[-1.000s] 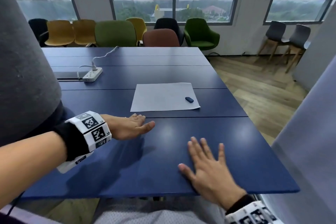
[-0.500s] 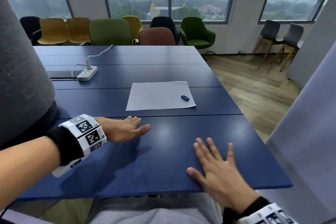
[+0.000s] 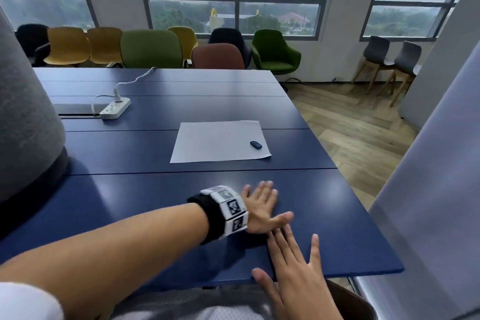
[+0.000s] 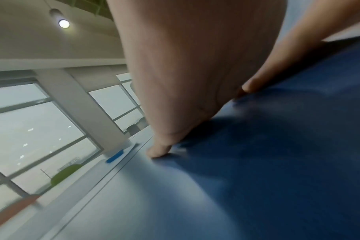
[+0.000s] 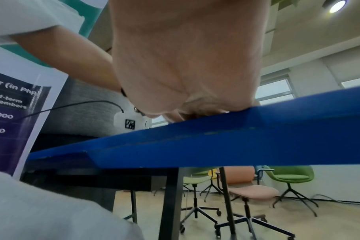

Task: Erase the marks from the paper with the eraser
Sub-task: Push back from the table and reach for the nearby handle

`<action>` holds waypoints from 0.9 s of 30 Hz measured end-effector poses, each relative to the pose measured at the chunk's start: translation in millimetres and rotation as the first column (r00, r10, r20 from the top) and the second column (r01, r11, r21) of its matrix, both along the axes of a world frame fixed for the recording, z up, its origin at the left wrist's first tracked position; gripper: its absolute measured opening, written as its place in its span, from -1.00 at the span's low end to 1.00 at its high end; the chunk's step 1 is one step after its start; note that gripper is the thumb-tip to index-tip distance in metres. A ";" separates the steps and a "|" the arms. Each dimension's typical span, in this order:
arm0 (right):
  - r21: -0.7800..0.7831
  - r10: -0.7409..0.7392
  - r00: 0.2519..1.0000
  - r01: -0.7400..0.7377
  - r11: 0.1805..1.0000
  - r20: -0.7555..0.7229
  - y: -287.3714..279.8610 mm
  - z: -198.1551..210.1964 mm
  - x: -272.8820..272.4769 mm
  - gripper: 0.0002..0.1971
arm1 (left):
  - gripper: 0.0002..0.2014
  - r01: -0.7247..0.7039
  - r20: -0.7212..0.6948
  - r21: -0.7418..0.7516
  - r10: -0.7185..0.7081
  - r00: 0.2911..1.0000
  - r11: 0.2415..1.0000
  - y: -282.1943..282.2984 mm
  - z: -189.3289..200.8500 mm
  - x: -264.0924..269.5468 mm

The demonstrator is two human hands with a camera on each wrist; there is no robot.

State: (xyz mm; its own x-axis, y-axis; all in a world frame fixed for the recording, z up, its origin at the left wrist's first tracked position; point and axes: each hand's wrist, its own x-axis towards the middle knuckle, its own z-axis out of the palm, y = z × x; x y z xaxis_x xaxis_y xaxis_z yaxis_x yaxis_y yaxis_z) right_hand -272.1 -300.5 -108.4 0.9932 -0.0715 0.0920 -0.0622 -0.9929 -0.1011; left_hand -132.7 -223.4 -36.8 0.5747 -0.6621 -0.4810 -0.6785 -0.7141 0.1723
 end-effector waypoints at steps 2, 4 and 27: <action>0.025 -0.032 0.999 0.032 0.999 0.004 -3.5 -3.5 2.1 -0.26 | -0.22 0.023 -0.185 -0.080 -0.037 0.982 0.997 -20.6 20.3 -5.2; 0.024 -0.011 1.000 0.011 1.000 0.009 8.0 1.2 7.8 -0.24 | -0.20 -0.041 -0.326 -0.199 -0.027 0.945 0.979 -25.9 41.3 -0.6; -0.117 0.086 0.984 -0.105 0.988 -0.157 -10.6 29.9 25.0 -0.12 | -0.18 -0.200 0.035 0.118 0.197 0.980 0.973 77.6 39.2 50.2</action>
State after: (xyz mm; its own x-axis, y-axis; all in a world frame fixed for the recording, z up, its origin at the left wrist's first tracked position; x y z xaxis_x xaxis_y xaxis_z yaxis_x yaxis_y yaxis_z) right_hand -247.2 -311.1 -78.5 0.9980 0.0265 -0.0574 0.0280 -0.9992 0.0268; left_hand -82.5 -145.8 2.4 0.7003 -0.4721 -0.5354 -0.5241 -0.8493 0.0634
